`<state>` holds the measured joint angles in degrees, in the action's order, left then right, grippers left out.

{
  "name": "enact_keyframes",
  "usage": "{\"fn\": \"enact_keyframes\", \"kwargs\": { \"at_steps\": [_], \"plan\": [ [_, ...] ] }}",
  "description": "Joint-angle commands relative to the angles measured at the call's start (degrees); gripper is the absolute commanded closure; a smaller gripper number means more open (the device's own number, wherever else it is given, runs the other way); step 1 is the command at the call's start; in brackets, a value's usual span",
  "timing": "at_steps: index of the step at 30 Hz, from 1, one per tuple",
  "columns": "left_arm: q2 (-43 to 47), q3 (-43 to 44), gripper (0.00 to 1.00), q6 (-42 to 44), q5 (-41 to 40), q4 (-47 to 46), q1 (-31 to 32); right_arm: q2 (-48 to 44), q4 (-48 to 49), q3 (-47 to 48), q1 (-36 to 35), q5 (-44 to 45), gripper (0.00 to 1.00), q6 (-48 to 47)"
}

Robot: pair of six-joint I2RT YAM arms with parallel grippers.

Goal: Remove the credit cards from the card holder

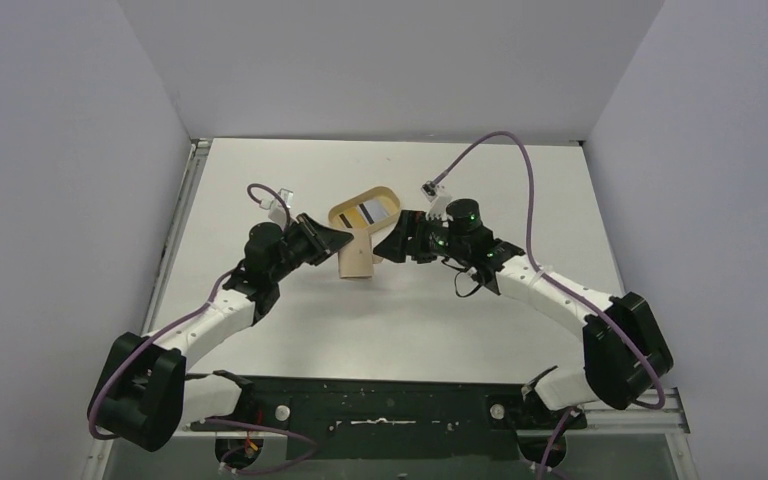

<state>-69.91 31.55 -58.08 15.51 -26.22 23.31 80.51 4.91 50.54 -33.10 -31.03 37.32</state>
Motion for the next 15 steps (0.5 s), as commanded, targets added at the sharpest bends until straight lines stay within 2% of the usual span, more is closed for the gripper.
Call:
{"fn": "enact_keyframes", "kwargs": {
  "at_steps": [1,5,12,15],
  "plan": [
    [1.0,1.89,1.0,-0.04,-0.23,-4.63,0.33,1.31,6.77,-2.43,0.59,12.21,0.22,8.01],
    [0.88,1.85,1.0,-1.44,0.02,-5.97,0.32,1.61,10.47,-3.87,0.61,13.99,0.28,10.83],
    [0.13,1.59,1.0,-2.83,0.14,-8.14,0.33,5.21,17.62,-3.93,0.27,10.56,0.38,13.62],
    [-0.09,1.35,1.0,-2.74,0.14,-8.51,0.33,6.41,18.5,-3.41,-0.21,10.01,0.46,14.2]
  ]
}}
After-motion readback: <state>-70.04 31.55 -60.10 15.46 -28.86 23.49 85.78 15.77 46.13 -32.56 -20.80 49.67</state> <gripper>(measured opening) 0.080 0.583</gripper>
